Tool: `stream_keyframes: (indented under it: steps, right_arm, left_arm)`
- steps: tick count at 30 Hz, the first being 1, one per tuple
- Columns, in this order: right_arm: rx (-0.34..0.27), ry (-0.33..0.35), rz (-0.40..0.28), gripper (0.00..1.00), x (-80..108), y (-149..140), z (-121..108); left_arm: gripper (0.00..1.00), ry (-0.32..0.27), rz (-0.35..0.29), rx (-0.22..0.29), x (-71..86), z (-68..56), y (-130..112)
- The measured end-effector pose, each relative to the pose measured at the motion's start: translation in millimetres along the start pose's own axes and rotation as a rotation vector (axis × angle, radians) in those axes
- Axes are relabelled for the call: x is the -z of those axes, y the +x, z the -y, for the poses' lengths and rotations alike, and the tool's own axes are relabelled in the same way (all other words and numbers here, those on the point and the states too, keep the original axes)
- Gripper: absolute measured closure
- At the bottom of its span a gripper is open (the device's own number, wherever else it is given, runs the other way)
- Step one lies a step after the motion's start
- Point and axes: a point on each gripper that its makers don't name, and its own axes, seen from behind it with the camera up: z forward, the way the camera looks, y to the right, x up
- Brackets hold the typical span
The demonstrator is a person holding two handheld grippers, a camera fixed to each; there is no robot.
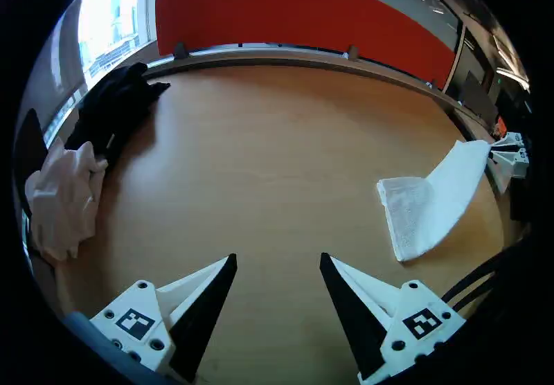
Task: Fold towel
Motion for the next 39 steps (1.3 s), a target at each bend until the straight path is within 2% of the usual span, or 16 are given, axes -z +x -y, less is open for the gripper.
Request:
stream_keyframes:
  steps: [10,18,30,39]
  right_arm:
    - [0.024,0.048,-0.014,0.36,-4.0,10,19]
    - [0.049,0.117,-0.024,0.28,-14.3,19,54]
    - [0.047,0.211,-0.021,0.16,-35.7,21,106]
    - [0.033,0.276,0.043,0.08,-53.9,1,139]
  left_arm:
    - [0.11,-0.001,-0.001,0.003,0.7,-2.9,2]
    - [0.11,-0.003,-0.01,0.009,3.2,-4.1,7]
    - [0.11,-0.003,-0.018,0.015,7.1,-2.0,9]
    - [0.11,0.006,-0.008,0.019,7.5,4.8,2]
